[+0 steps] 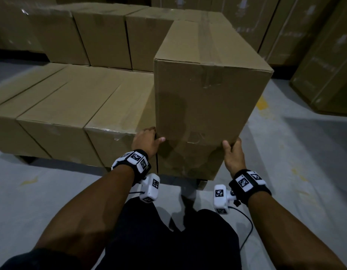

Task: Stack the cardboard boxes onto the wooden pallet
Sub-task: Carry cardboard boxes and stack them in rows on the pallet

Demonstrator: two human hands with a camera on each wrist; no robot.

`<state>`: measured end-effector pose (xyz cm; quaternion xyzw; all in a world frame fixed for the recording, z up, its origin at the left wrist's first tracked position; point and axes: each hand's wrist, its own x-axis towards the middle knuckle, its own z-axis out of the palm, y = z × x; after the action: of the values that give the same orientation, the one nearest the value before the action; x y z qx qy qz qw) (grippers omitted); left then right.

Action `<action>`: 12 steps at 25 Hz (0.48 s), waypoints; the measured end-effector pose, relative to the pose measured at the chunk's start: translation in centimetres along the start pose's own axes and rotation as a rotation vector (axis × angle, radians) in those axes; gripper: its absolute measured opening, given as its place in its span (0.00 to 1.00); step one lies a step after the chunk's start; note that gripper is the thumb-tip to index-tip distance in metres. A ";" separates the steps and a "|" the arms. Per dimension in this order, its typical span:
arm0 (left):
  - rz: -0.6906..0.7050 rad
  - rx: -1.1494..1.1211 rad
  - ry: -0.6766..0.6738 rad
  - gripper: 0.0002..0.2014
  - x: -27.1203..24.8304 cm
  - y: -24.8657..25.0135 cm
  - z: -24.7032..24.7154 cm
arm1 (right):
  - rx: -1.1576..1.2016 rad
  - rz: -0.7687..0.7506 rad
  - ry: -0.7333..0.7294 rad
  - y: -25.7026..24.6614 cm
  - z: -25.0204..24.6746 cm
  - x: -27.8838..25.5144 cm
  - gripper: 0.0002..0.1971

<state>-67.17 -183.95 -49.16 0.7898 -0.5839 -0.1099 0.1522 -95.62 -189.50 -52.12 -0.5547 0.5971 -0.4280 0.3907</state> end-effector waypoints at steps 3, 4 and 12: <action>0.015 -0.024 0.055 0.22 0.1 0.0 0.3 | -0.035 0.000 0.036 0.1 0.3 0.5 0.21; 0.014 -0.029 0.070 0.22 0.1 0.0 0.4 | -0.044 -0.001 0.045 0.1 0.3 0.7 0.21; -0.035 -0.119 0.137 0.19 0.9 -0.2 0.8 | -0.132 0.003 0.098 0.8 0.8 1.8 0.19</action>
<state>-67.04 -184.91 -49.98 0.7952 -0.5506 -0.0926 0.2365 -95.27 -191.38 -53.16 -0.5568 0.6433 -0.4136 0.3242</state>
